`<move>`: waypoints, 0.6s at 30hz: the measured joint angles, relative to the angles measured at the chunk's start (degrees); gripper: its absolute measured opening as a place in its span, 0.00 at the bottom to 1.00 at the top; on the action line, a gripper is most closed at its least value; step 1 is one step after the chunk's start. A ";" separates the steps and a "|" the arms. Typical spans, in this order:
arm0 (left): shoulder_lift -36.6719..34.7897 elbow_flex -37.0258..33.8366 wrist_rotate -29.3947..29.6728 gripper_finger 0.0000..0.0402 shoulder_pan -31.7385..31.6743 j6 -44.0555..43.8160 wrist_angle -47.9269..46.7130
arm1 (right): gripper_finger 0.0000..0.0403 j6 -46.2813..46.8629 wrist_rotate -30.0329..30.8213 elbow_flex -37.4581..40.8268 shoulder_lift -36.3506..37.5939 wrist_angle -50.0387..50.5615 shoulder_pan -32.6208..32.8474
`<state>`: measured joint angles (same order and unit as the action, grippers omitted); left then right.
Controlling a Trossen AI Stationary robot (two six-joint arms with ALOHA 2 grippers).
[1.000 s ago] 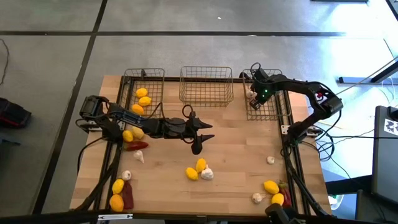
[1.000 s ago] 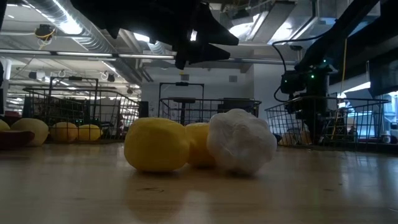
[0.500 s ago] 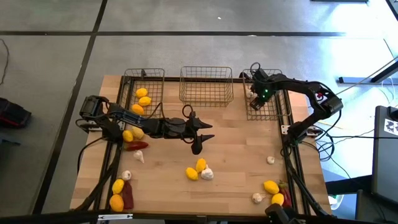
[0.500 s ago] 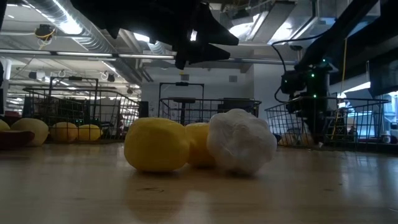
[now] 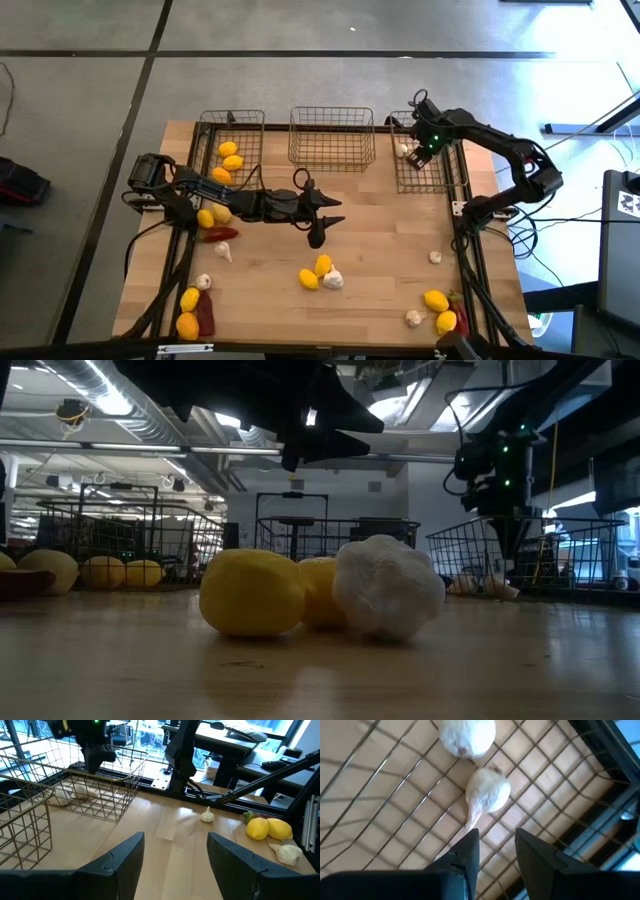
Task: Sort produce into baskets
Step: Put the white garlic into the right gold wire basket
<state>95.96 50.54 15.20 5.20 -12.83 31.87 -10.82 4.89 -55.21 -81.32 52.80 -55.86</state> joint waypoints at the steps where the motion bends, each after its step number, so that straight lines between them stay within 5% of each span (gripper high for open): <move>1: 0.00 0.00 0.00 0.53 -0.01 0.02 0.00 | 0.31 0.26 -0.20 -0.08 0.66 0.65 0.01; 18: 0.00 0.00 0.00 0.53 -0.01 0.99 0.01 | 0.31 3.27 -7.87 -0.12 14.21 9.47 1.11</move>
<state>95.96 50.54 15.20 5.19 -11.84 31.88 -7.55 -2.99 -55.33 -67.11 62.28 -54.75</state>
